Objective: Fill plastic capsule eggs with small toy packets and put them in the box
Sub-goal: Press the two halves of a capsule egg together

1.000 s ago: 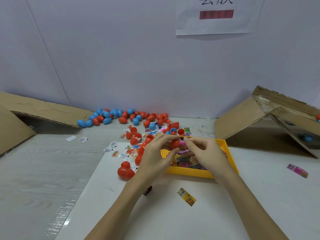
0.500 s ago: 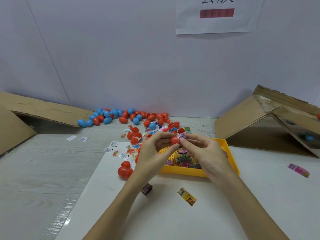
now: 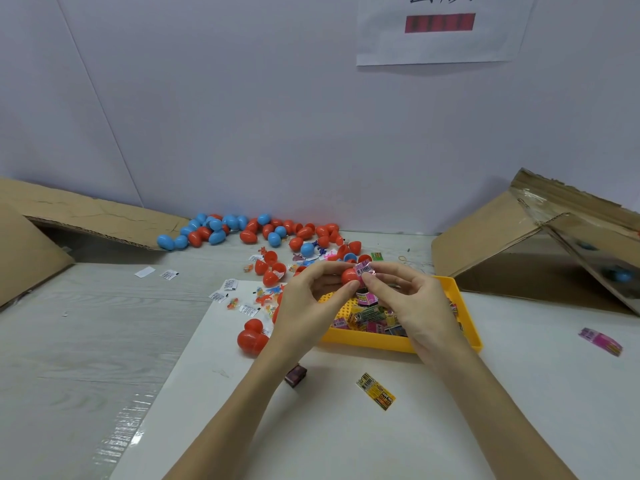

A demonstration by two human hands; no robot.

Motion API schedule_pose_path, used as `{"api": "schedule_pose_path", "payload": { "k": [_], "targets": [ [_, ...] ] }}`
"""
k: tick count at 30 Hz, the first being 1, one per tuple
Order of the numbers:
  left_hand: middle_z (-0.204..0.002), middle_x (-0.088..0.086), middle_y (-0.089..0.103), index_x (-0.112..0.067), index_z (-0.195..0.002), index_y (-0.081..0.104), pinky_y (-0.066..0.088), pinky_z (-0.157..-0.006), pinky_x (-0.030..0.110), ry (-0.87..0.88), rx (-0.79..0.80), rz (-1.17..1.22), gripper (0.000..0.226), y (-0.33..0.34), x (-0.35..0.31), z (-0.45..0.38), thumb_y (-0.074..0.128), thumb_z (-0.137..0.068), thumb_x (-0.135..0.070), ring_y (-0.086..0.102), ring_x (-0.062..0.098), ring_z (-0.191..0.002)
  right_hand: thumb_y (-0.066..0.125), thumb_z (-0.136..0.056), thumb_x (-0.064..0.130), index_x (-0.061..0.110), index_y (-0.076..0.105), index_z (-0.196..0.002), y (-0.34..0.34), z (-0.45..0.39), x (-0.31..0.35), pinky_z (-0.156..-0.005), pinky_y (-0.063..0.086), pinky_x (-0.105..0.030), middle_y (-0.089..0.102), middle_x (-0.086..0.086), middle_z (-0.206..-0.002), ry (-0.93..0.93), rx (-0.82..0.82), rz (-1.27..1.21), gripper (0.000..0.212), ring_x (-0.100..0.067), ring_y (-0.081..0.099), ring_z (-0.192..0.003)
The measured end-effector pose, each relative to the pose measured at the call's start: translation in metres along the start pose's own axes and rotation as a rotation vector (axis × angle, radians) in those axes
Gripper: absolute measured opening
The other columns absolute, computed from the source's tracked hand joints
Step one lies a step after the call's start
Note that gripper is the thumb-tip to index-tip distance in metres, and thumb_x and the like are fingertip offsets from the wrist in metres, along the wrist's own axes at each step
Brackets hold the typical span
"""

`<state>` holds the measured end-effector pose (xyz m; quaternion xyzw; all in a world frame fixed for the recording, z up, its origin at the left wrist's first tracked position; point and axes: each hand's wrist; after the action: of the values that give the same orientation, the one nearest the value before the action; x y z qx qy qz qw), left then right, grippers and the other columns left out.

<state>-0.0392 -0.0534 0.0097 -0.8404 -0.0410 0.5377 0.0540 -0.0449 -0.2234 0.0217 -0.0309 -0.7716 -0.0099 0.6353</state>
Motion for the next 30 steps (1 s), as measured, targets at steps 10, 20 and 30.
{"api": "schedule_pose_path", "payload": {
  "k": [10, 20, 30],
  "targets": [
    [-0.122, -0.002, 0.069, -0.018, -0.130, 0.068, 0.057, -0.094, 0.026, 0.124, -0.005, -0.050, 0.042, 0.000, 0.004, 0.001, 0.077, -0.089, -0.017, 0.068, 0.012, -0.113, 0.079, -0.084, 0.035, 0.029, 0.077, -0.114, 0.003, 0.002, 0.000, -0.078, 0.060, -0.025, 0.079, 0.008, -0.104, 0.071, 0.025, -0.007, 0.030, -0.008, 0.074, -0.099],
    [-0.139, -0.003, 0.060, -0.015, -0.151, 0.047, 0.047, -0.107, 0.025, 0.419, -0.089, -0.410, 0.055, 0.008, 0.008, 0.005, 0.065, -0.099, -0.021, 0.055, 0.008, -0.129, 0.078, -0.087, 0.016, 0.006, 0.077, -0.117, 0.007, 0.003, 0.006, -0.078, 0.060, -0.024, 0.076, -0.012, -0.116, 0.419, 0.135, -0.703, 0.032, -0.018, 0.075, -0.101],
    [-0.133, 0.000, 0.061, -0.011, -0.143, 0.058, 0.050, -0.103, 0.031, 0.581, -0.139, -0.428, 0.037, 0.005, 0.010, 0.004, 0.054, -0.106, -0.016, 0.057, 0.017, -0.126, 0.083, -0.075, 0.021, 0.001, 0.072, -0.118, 0.020, 0.011, 0.018, -0.081, 0.064, -0.035, 0.074, -0.021, -0.119, 0.592, 0.199, -0.867, 0.048, -0.027, 0.076, -0.104]
  ]
}}
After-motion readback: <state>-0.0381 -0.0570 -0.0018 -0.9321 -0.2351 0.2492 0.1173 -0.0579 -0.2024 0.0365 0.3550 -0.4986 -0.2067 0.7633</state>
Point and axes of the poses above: each hand's wrist, its own z-axis away from the middle knuckle, its own y-axis out of the palm, x = y × z
